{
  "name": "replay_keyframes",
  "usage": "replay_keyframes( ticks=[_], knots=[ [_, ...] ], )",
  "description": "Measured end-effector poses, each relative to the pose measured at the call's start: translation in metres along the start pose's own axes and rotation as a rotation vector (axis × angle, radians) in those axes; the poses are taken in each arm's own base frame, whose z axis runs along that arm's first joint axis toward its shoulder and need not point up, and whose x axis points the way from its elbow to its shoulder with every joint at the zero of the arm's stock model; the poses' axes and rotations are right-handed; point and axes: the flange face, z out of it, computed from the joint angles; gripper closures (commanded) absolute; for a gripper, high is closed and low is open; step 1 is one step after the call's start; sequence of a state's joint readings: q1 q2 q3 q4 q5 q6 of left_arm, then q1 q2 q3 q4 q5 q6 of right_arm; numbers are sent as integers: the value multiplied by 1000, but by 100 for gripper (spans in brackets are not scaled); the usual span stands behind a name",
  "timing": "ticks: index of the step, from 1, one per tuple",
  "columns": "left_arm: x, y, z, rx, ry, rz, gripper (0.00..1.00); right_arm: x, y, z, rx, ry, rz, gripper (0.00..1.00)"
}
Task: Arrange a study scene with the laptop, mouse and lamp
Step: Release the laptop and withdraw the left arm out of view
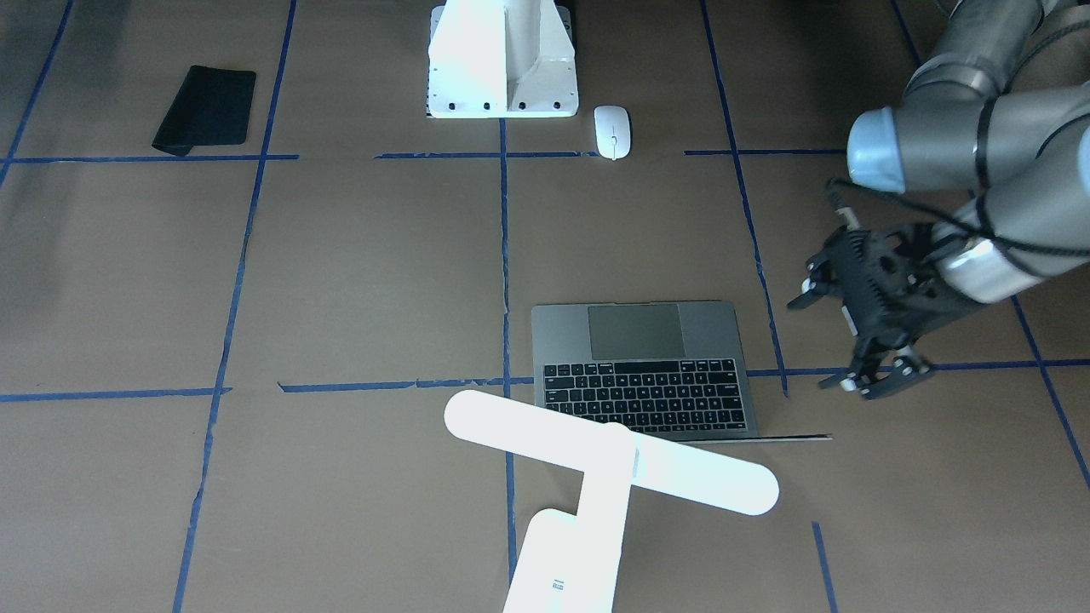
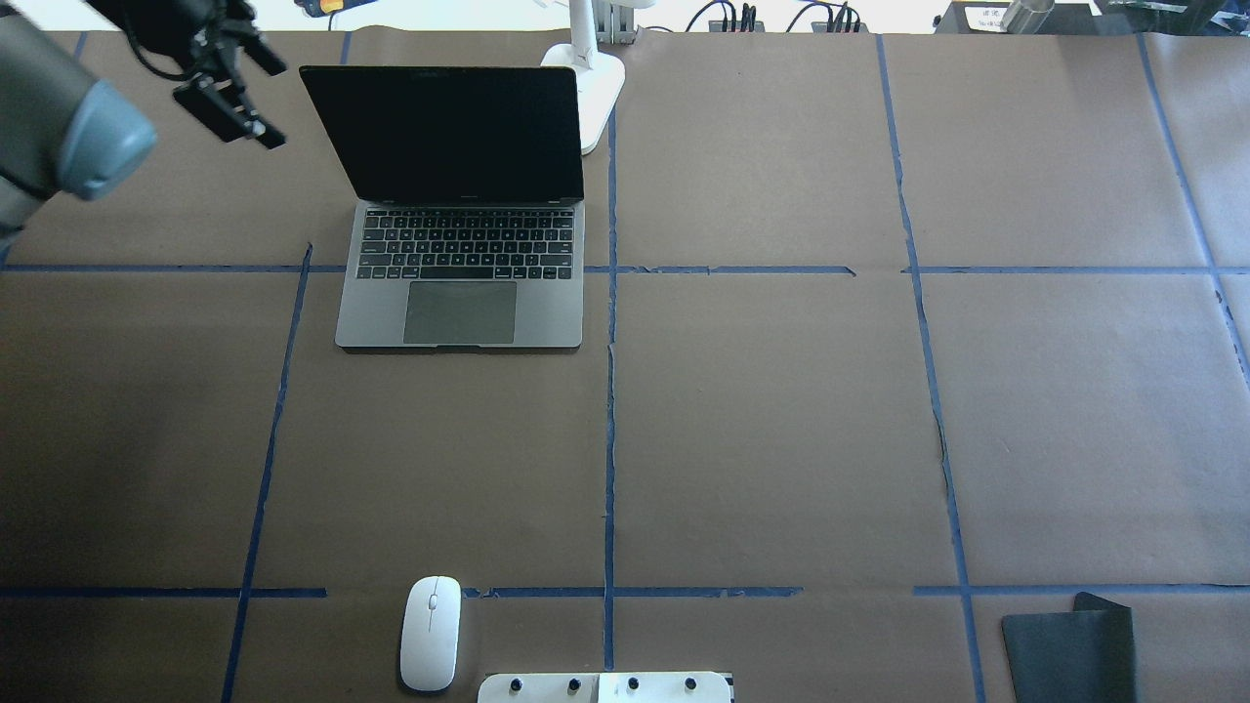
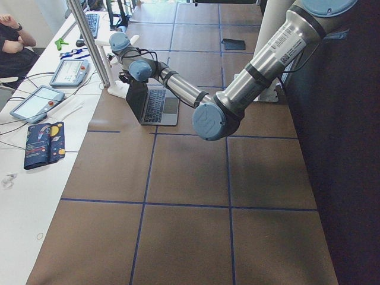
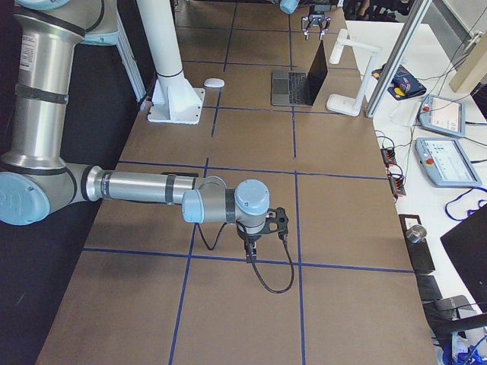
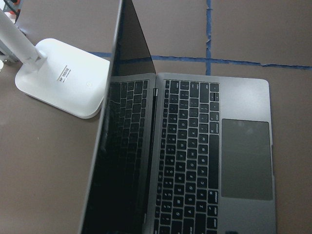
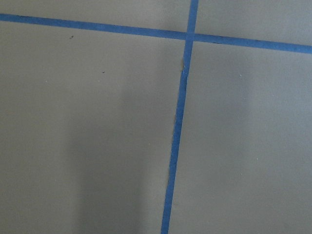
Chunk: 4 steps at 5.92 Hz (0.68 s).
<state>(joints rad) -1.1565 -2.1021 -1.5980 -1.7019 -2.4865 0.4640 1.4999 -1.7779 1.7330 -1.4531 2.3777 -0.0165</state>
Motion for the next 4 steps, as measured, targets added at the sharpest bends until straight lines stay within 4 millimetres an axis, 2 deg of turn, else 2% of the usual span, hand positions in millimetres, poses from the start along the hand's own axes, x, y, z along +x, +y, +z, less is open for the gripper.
replay_keyframes(
  ticks=[1, 2, 3, 4],
  knots=[
    [9, 50, -3, -36, 2, -239, 0, 0, 0, 0, 2, 0, -1, 0],
    [5, 118, -8, -75, -17, -476, 0, -1, -1, -2, 6, 1, -5, 0],
    [1, 198, -21, -107, -58, -690, 0, -5, -3, -5, 14, 0, -16, 0],
    [1, 267, -33, -136, -107, -844, 0, -16, -7, -12, 27, -4, -35, 0]
  ],
)
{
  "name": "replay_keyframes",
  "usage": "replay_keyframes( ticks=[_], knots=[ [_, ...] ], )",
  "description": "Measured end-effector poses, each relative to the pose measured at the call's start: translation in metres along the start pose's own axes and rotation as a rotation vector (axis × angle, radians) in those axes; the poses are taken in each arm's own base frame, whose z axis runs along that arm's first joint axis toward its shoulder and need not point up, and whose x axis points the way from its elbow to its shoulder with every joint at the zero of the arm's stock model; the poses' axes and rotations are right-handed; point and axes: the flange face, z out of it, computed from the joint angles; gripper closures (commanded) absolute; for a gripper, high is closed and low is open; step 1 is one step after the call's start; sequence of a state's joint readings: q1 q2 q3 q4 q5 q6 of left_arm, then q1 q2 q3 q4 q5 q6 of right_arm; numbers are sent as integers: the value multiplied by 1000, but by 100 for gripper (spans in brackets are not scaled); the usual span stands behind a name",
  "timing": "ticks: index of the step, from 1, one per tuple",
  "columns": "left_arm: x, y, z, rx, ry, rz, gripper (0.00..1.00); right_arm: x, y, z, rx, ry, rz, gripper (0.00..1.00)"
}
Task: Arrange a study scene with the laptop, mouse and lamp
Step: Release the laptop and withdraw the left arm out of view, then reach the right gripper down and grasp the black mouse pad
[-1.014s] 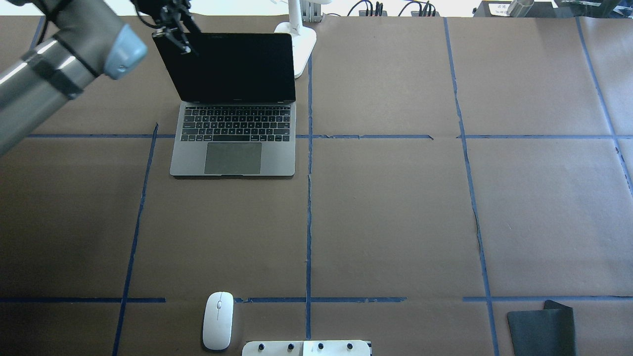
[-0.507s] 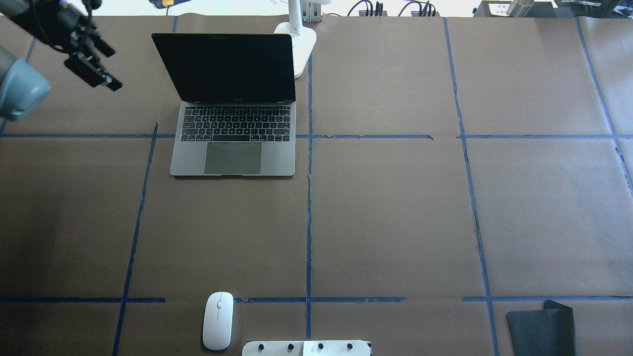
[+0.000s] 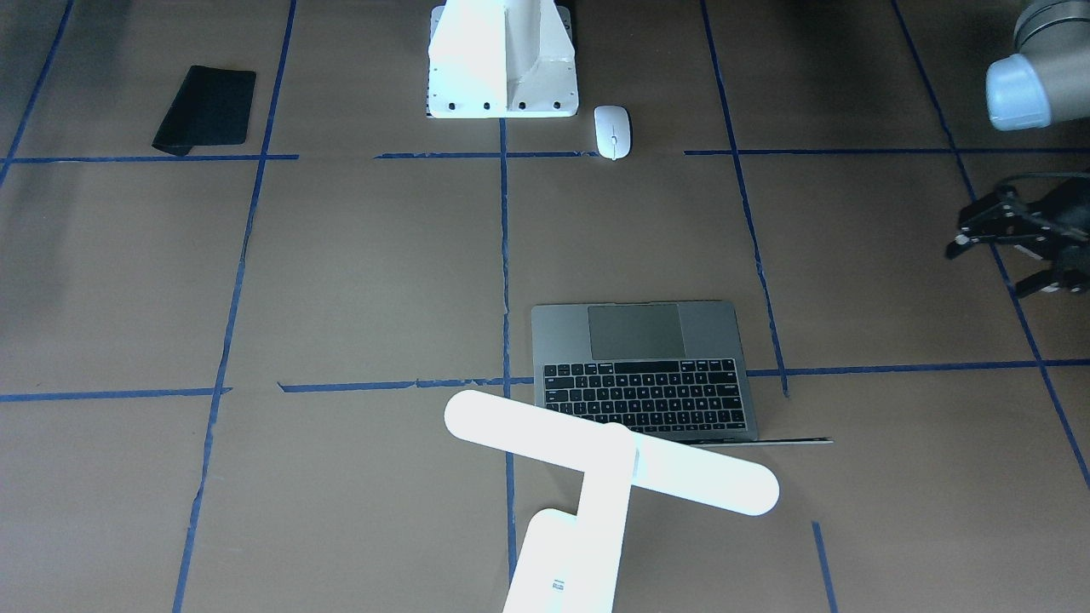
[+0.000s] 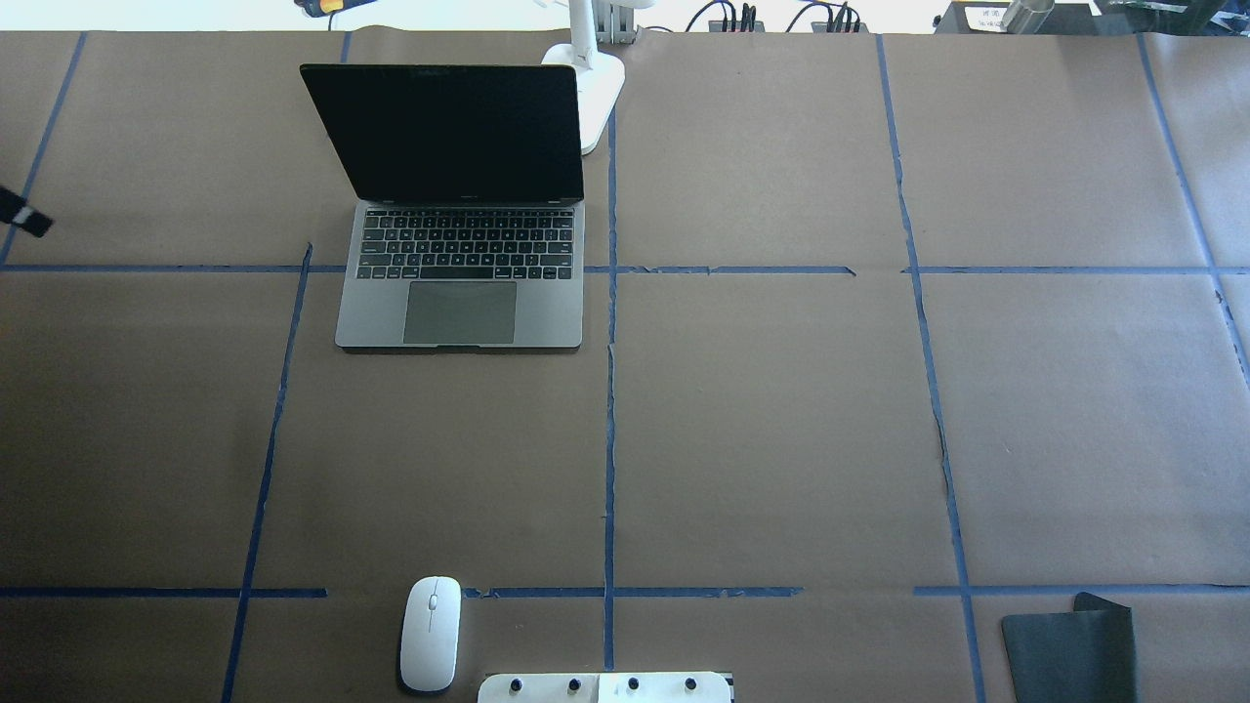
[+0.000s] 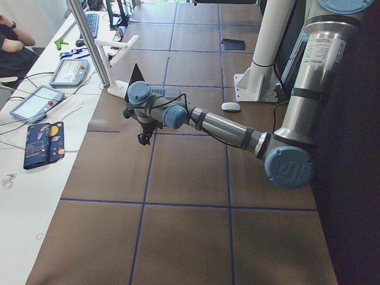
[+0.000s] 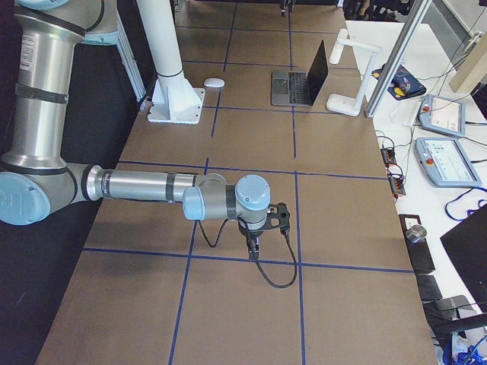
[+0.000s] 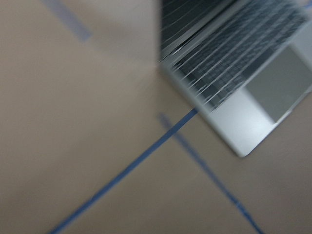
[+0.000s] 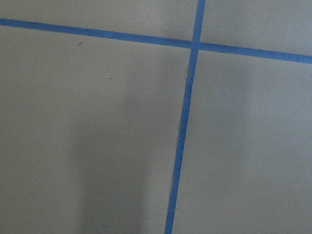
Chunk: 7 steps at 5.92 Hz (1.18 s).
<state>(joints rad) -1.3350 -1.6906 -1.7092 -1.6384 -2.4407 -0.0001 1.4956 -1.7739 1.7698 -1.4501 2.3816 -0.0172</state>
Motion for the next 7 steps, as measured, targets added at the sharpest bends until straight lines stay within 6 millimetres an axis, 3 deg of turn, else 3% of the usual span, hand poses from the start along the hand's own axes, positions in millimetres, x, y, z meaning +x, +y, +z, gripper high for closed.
replay_keyframes(
  ticks=[2, 3, 5, 7],
  knots=[
    [-75, 67, -8, -20, -80, -207, 0, -42, -8, -12, 13, -46, 33, 0],
    [-96, 85, -5, -47, -128, -277, 0, -77, -9, -14, 2, -66, 91, 0],
    [-105, 107, -3, -73, -183, -316, 0, -150, 19, -12, -34, -96, 188, 0],
    [-99, 110, -5, -58, -182, -296, 0, -203, 68, 22, -15, -129, 255, 0]
  ],
)
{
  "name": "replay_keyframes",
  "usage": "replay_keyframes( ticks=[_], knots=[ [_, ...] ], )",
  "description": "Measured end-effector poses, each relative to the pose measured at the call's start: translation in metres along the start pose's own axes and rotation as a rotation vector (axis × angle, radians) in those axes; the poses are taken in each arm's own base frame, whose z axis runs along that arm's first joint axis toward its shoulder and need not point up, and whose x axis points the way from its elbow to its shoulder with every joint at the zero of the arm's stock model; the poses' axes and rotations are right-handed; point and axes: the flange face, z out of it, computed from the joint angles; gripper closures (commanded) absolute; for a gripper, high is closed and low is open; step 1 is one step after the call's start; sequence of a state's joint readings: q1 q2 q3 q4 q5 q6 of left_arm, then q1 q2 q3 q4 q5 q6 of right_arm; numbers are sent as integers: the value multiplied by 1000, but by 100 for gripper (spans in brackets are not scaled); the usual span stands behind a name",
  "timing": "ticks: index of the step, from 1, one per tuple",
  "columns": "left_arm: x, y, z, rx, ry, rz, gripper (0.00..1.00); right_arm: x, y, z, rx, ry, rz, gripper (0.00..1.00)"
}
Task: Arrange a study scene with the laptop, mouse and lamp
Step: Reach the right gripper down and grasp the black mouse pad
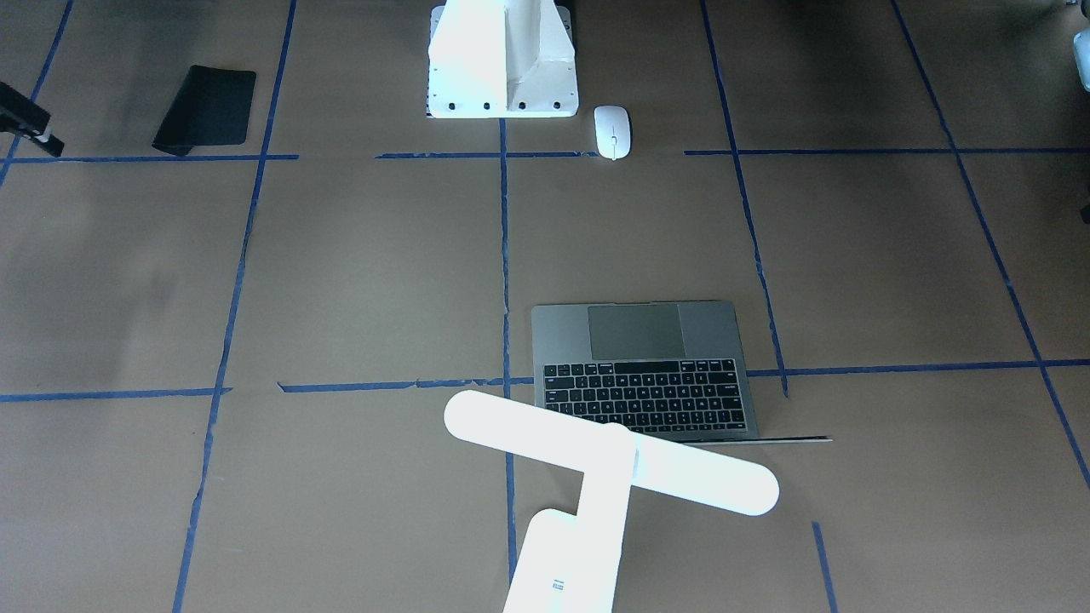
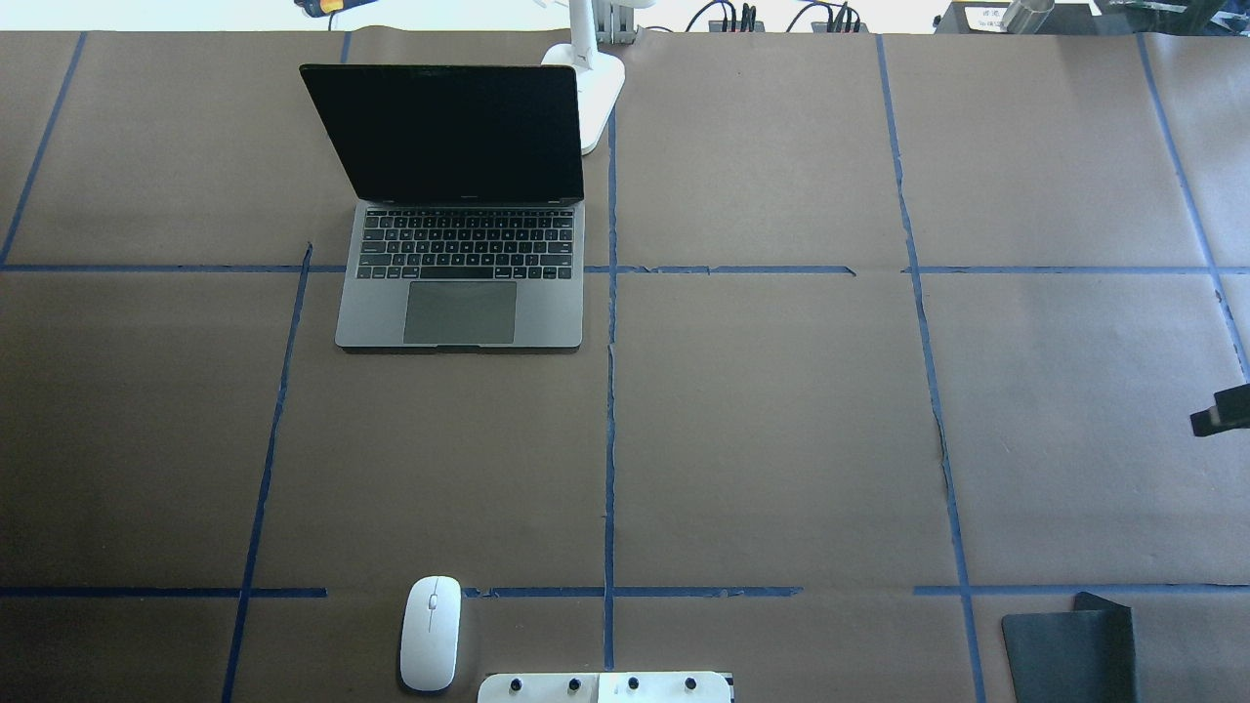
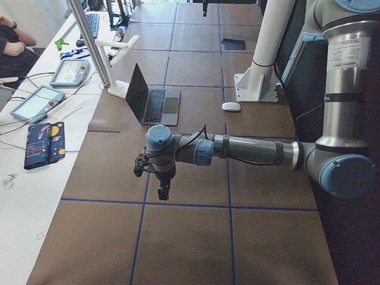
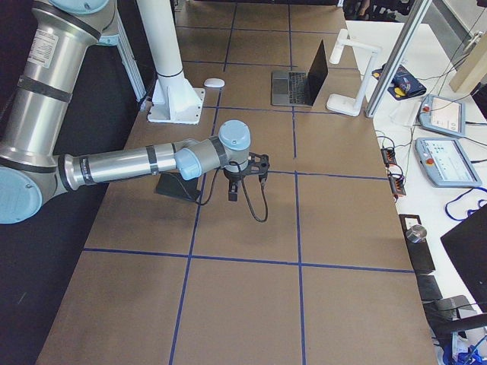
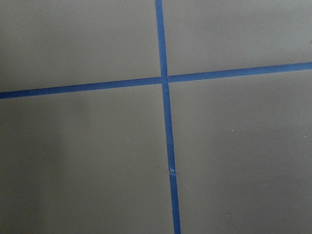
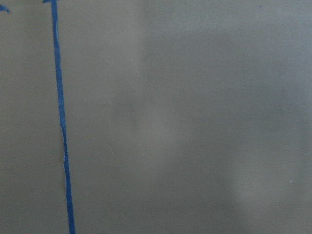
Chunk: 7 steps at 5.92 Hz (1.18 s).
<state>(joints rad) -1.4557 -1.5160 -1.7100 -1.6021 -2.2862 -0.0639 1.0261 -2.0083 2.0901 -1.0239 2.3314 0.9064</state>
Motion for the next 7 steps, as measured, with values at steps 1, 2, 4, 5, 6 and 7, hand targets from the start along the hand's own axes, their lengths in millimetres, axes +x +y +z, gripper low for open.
replay_keyframes(
  ticks=[1, 2, 4, 5, 6, 7],
  knots=[
    [2, -1, -1, 5, 1, 7, 0, -11, 28, 23, 12, 0, 18, 0],
    [4, 0, -1, 6, 2, 10, 0, -14, 57, 43, 26, 7, 37, 0],
    [6, -1, -4, 12, 2, 14, 0, -14, 103, 83, 54, 46, 46, 1],
    [7, 0, -6, 14, 2, 15, 0, -2, 120, 100, 62, 49, 33, 2],
    [8, 0, -7, 16, 2, 16, 0, 8, 133, 117, 62, 61, 25, 5],
    [8, 1, -7, 16, 2, 17, 0, 14, 145, 130, 49, 81, 17, 10]
  ],
)
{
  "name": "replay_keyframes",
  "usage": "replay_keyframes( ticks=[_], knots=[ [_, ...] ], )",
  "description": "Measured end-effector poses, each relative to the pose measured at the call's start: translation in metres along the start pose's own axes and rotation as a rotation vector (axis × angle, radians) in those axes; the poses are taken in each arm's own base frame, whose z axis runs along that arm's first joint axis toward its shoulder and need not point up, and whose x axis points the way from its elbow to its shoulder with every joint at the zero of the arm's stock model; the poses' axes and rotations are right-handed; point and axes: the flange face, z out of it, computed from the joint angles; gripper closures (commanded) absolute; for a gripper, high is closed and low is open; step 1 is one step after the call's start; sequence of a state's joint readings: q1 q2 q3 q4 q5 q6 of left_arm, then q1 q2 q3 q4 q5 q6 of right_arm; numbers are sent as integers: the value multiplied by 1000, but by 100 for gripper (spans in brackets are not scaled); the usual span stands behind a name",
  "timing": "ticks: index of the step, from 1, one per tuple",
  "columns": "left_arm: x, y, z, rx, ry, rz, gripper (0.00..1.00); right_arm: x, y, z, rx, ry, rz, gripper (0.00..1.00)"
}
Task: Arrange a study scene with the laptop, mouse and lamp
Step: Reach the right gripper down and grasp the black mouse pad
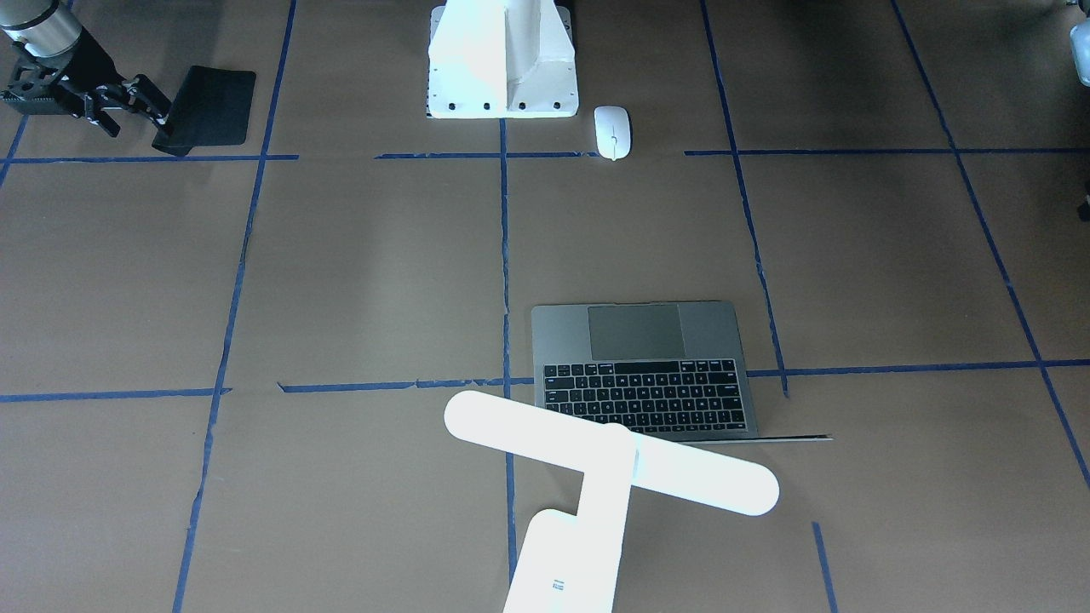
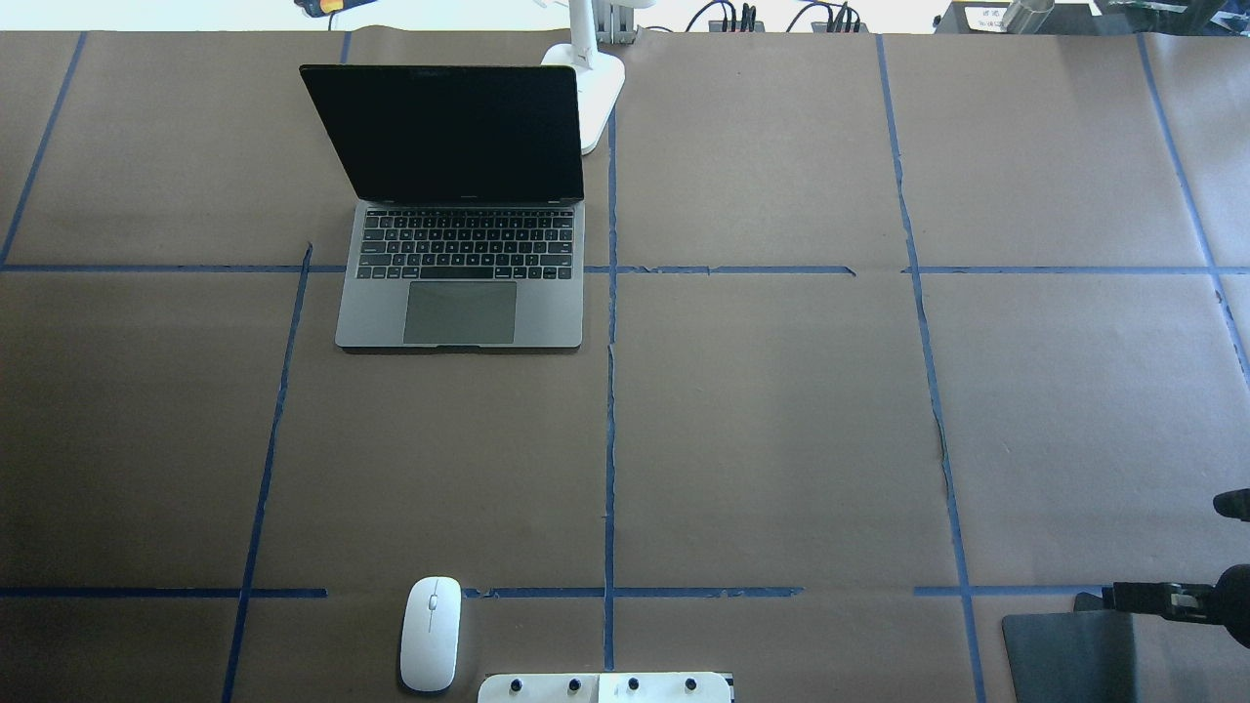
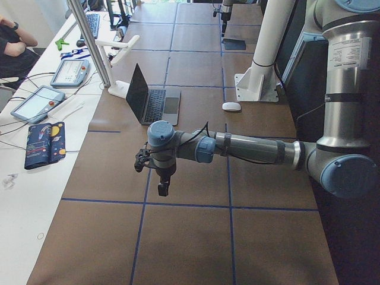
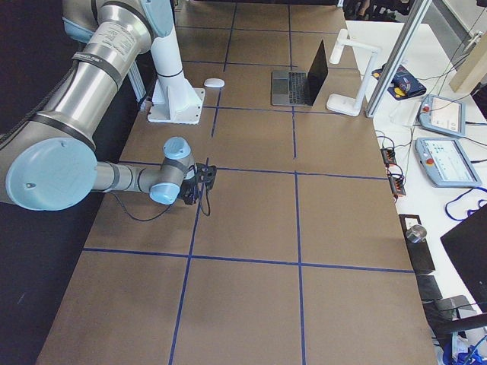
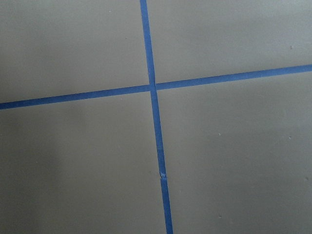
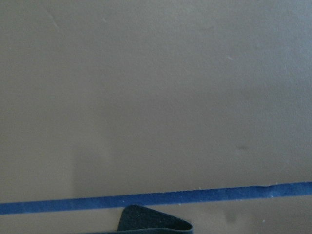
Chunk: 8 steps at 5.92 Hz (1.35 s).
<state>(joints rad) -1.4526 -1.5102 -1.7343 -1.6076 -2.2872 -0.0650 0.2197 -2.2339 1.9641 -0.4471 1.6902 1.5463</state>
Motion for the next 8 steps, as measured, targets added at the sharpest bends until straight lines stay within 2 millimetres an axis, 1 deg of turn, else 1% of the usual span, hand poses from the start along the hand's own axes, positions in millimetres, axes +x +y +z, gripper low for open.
replay_keyframes(
  ticks=[1, 2, 3, 5, 6, 7, 8],
  knots=[
    [0, 0, 0, 0, 0, 1, 0, 4, 8, 7, -17, 15, -4, 22],
    [-1, 1, 0, 0, 0, 2, 0, 3, 12, 11, -27, 18, -7, 28],
    [-1, 2, 0, 0, 0, 2, 0, 1, 16, 14, -36, 17, -14, 29],
    [-4, 6, 2, -6, -1, -3, 0, -2, 24, 19, -53, 19, -34, 35],
    [-4, 7, 2, -5, -1, -3, 0, -3, 27, 21, -53, 20, -46, 57],
    [-3, 8, 1, -3, -1, -2, 0, -5, 30, 24, -43, 23, -61, 96],
    [-3, 10, 0, -2, -1, -1, 0, -6, 31, 25, -32, 24, -70, 100]
  ],
)
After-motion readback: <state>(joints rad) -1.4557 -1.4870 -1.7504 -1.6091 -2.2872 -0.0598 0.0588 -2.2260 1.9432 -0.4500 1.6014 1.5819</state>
